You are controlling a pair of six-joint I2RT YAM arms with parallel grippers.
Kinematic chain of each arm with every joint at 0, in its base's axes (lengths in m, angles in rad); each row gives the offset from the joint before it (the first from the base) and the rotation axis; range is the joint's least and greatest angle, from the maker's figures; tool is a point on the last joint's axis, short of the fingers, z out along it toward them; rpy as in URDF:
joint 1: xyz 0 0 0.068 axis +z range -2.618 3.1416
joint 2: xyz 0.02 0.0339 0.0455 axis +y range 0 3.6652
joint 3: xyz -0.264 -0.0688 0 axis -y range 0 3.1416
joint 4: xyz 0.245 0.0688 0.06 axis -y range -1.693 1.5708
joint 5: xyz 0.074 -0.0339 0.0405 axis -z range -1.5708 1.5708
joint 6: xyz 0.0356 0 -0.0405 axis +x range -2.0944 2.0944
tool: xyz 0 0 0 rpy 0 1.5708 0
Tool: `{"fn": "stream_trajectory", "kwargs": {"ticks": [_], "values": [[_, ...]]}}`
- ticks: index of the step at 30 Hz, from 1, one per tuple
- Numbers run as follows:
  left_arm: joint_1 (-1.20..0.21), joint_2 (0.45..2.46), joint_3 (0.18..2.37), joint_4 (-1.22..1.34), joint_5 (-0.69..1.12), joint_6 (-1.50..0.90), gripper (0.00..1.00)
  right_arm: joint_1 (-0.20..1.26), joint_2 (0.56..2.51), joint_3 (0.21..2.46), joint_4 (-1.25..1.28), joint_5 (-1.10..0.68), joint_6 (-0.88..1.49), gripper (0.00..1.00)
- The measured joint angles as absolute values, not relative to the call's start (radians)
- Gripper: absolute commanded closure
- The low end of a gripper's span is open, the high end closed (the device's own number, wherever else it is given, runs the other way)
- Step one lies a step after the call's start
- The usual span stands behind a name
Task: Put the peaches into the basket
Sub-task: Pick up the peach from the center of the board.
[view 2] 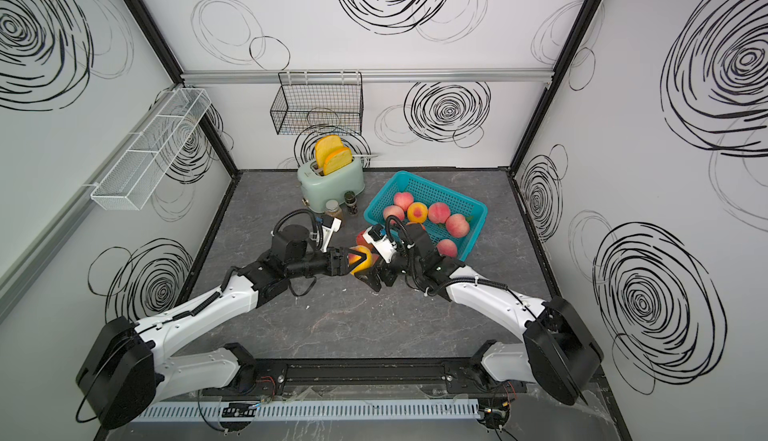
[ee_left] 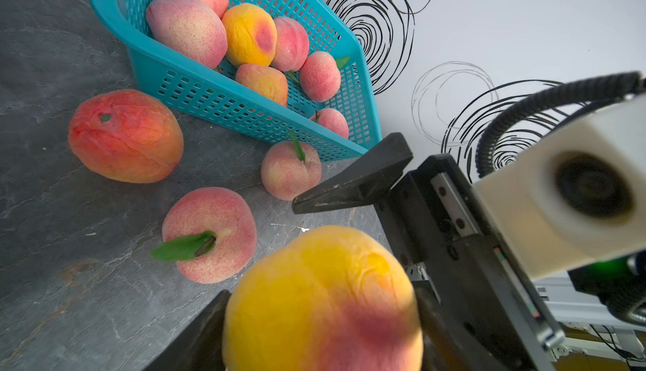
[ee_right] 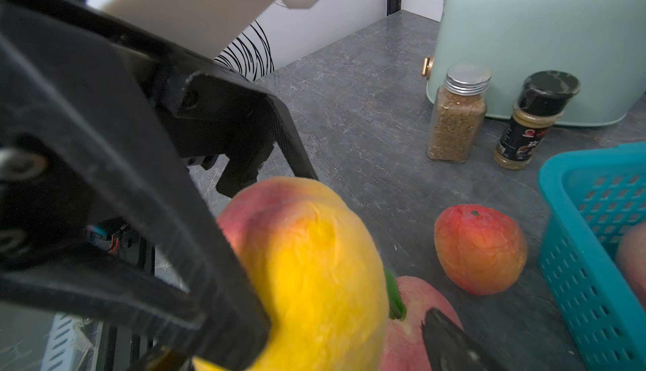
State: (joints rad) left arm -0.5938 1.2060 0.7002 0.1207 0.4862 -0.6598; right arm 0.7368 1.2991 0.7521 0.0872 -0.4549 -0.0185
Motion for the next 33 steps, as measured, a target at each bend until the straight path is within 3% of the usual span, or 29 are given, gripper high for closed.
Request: {"fn": "stream_trajectory", "kwargs": {"ticks": [13,28,33], "values": [[-0.611,1.212,0.700,0.147,0.501,-0.671,0.26,0.743,1.301,0.749,0.152,-0.475,0.000,0.07],[-0.614,1.219,0.700,0.160,0.509,-0.678,0.26,0.744,1.301,0.738,0.185,-0.515,0.010,0.34],[-0.614,1.225,0.700,0.167,0.512,-0.680,0.25,0.744,1.301,0.736,0.186,-0.515,0.010,0.37]]}}
